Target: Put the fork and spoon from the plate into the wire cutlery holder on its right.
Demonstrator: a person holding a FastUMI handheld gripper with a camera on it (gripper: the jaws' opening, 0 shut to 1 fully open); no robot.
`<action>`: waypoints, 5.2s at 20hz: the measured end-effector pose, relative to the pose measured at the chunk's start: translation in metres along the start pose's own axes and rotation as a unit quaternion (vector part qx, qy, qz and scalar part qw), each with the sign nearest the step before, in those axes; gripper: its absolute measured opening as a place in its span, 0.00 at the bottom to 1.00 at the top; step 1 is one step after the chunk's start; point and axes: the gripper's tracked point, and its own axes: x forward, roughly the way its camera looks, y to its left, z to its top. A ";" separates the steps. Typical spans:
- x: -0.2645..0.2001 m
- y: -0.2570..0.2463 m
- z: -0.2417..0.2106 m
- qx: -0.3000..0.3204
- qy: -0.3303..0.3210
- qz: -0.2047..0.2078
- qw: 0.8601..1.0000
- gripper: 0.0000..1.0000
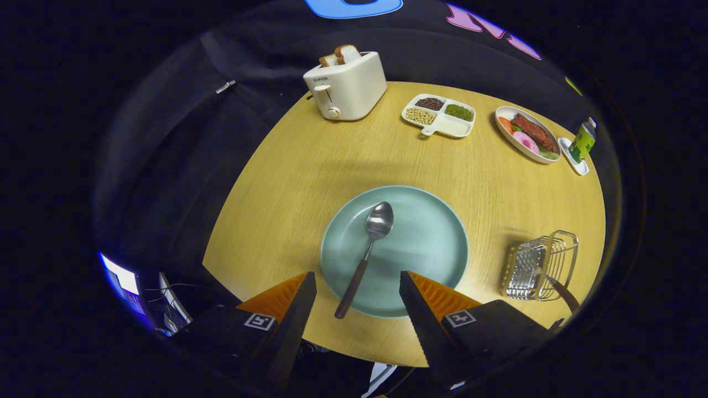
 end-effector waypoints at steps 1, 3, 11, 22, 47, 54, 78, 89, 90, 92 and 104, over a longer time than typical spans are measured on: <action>0.010 -0.001 0.000 -0.007 0.001 -0.010 1.000 0.92; 0.030 -0.006 -0.003 -0.013 0.009 -0.028 0.999 0.86; 0.074 -0.035 -0.030 -0.003 0.061 -0.075 0.995 0.37; 0.003 -0.038 -0.011 0.016 0.030 0.021 0.999 0.08; -0.149 -0.265 -0.046 -0.206 0.410 -0.105 0.882 0.07; -0.126 -0.258 -0.038 -0.197 0.421 -0.120 0.877 0.15; -0.334 -0.250 0.102 -0.061 -0.373 -0.298 0.877 0.99; -0.374 -0.241 0.070 -0.109 -0.463 -0.243 0.845 0.98; -0.373 -0.243 0.065 -0.111 -0.462 -0.236 0.848 0.98; -0.370 -0.244 0.054 -0.119 -0.459 -0.218 0.853 0.98; -0.362 -0.282 0.044 -0.085 -0.466 -0.189 0.860 0.98</action>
